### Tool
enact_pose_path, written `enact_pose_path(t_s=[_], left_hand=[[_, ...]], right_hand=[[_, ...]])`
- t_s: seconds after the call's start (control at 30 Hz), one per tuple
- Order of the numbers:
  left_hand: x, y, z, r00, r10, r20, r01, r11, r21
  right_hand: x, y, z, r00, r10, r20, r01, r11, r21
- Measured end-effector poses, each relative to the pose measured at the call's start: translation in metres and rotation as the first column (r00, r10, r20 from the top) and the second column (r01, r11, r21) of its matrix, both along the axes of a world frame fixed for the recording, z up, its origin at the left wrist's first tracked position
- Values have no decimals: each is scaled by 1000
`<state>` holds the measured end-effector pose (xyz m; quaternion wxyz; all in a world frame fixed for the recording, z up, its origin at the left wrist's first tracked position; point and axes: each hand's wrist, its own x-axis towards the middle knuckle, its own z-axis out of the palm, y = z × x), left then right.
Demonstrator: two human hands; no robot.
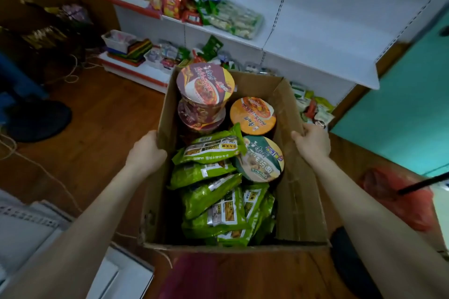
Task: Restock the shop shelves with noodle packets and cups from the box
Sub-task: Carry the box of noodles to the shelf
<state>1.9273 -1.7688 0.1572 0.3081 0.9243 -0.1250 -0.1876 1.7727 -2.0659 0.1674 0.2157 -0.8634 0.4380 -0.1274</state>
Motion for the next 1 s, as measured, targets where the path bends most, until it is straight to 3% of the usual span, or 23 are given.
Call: enact_pose_path(t_s=[0.3,0.63,1.0], left_hand=[[174,-87,-20,999,51,-16,-50,997,50],[341,-127,-30,973,204,-103,-196,977,82],[512,-92,-53,781,616,-100,-613,787,66]], right_hand=[[181,-87,-28,999,3,42,-5,999,51],[421,-155,-56,982,191,-9,-190,978,89],[741,-123,-67,810,583,-64,-580,813,56]])
